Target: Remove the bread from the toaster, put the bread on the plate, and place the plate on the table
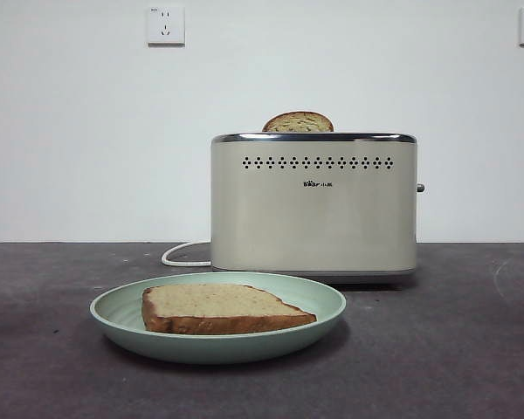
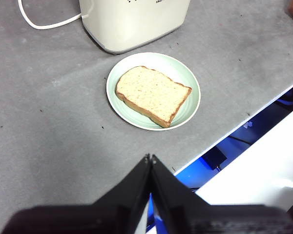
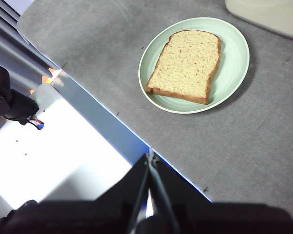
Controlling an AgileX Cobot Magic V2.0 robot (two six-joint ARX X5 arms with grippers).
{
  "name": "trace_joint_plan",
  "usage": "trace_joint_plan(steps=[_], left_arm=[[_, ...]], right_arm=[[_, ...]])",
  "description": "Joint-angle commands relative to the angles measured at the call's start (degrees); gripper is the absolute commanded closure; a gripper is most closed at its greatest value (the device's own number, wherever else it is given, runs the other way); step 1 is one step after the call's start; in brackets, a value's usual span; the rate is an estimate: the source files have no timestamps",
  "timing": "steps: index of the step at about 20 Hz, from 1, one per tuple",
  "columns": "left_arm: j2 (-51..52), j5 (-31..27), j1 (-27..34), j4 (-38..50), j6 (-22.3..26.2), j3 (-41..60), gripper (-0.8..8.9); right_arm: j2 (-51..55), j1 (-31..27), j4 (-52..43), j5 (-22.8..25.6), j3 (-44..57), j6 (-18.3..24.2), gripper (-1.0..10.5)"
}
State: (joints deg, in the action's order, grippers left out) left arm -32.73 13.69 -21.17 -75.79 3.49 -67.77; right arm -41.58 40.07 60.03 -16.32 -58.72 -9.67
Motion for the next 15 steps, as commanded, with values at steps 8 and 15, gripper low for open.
trace_joint_plan(steps=[8,15], left_arm=[[0.20,-0.07,0.04,0.33,0.68,0.07,8.17],[0.46,-1.33,2.38,21.81,6.05,0.66,8.17]], right_arm=[[0.13,0.07,-0.28,0.20,0.02,-0.31,9.4],[0.13,0.07,-0.28,0.20,0.02,-0.31,9.4]])
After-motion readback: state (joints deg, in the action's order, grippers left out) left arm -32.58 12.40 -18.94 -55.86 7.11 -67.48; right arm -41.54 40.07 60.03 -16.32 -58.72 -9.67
